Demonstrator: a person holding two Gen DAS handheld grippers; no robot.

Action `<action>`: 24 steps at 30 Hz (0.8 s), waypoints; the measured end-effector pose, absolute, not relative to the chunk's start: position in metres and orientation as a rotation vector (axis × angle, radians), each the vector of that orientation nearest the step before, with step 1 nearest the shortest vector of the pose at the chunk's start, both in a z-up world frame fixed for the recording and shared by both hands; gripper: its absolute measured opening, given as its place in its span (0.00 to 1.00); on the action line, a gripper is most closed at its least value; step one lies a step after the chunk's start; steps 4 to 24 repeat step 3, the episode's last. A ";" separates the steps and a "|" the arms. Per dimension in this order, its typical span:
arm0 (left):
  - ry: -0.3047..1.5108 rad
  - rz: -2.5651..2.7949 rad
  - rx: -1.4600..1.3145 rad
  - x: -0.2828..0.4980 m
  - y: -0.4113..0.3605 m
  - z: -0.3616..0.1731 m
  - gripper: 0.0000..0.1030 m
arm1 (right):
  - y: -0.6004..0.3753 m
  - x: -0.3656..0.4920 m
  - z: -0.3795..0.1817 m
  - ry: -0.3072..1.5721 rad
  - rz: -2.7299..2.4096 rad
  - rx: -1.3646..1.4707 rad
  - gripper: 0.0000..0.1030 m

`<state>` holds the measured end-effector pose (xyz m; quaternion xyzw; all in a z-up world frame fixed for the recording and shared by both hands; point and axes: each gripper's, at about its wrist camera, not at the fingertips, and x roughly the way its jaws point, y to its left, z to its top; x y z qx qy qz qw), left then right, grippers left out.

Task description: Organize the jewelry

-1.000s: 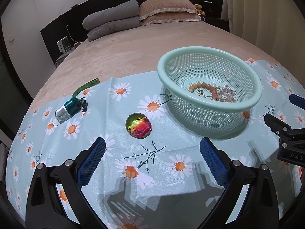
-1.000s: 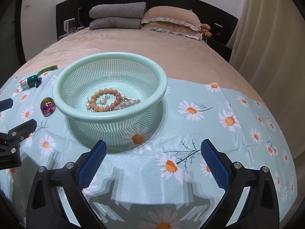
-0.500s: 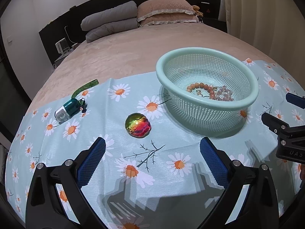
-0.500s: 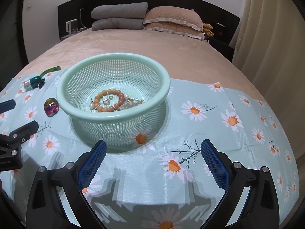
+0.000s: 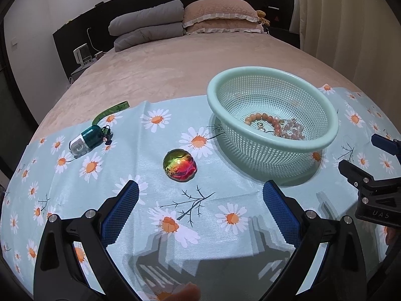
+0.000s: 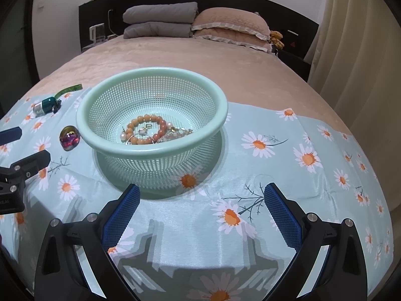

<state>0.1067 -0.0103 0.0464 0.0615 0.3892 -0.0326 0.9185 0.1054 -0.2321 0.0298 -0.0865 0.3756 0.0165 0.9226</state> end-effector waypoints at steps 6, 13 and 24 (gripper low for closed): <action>0.802 -0.068 0.121 0.107 -0.009 0.047 0.94 | -0.230 0.105 0.028 0.772 0.030 -0.191 0.92; 0.802 -0.068 0.121 0.107 -0.009 0.047 0.94 | -0.230 0.105 0.028 0.772 0.030 -0.191 0.92; 0.802 -0.068 0.121 0.107 -0.009 0.047 0.94 | -0.230 0.105 0.028 0.772 0.030 -0.191 0.92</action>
